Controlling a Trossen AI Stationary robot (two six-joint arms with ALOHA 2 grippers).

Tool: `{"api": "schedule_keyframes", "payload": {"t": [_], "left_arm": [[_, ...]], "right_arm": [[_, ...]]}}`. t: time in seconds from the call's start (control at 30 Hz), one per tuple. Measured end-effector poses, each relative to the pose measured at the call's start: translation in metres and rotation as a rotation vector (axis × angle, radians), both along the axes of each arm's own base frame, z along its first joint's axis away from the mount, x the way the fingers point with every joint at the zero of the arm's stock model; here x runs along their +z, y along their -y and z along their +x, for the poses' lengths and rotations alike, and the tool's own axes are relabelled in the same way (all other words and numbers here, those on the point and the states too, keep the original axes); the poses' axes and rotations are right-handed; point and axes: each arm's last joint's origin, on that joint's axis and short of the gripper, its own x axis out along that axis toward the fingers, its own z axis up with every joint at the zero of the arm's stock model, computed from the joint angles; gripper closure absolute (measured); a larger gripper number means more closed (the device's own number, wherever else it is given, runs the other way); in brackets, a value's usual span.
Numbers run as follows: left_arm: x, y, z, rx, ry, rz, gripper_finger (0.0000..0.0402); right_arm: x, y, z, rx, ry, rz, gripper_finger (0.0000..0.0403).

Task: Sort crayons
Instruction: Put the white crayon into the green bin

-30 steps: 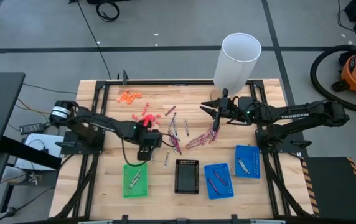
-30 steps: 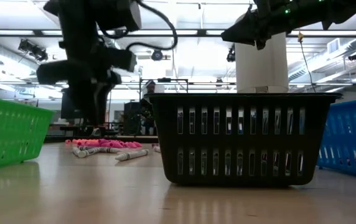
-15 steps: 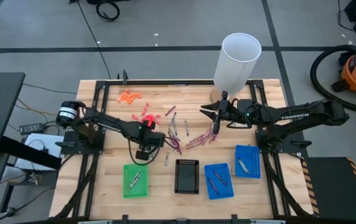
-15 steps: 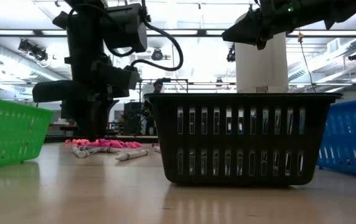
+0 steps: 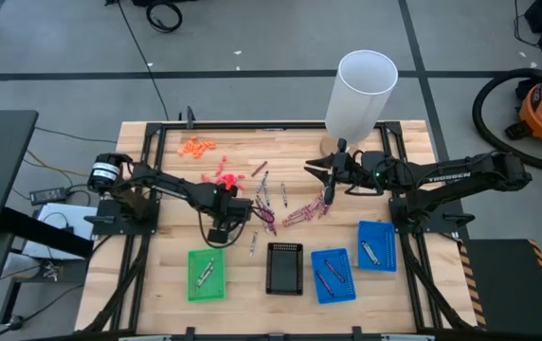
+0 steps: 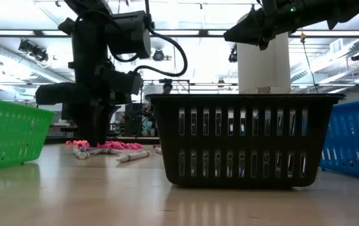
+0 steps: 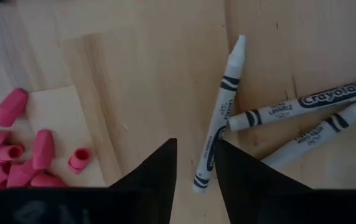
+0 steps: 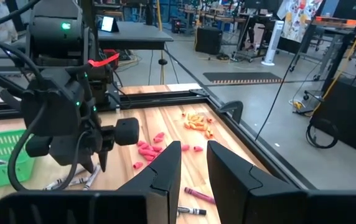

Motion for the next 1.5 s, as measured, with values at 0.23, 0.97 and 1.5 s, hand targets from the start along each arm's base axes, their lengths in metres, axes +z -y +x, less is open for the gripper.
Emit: {"api": "schedule_keyframes", "payload": {"t": [0.23,0.97,1.5], "left_arm": [[-0.016,0.0,-0.01,-0.009,0.016,-0.013,0.0297],[-0.007,0.005,-0.023,0.048,-0.004,0.114,0.039],[0.069,0.056,-0.037,0.174,0.106,0.209,0.039]], "right_arm": [[0.0,0.0,0.0,0.0,0.0,0.0,0.0316],[0.0,0.0,0.0,0.0,0.001,0.002,0.0316],[0.0,-0.003,0.0,0.01,0.012,0.016,0.0316]]}}
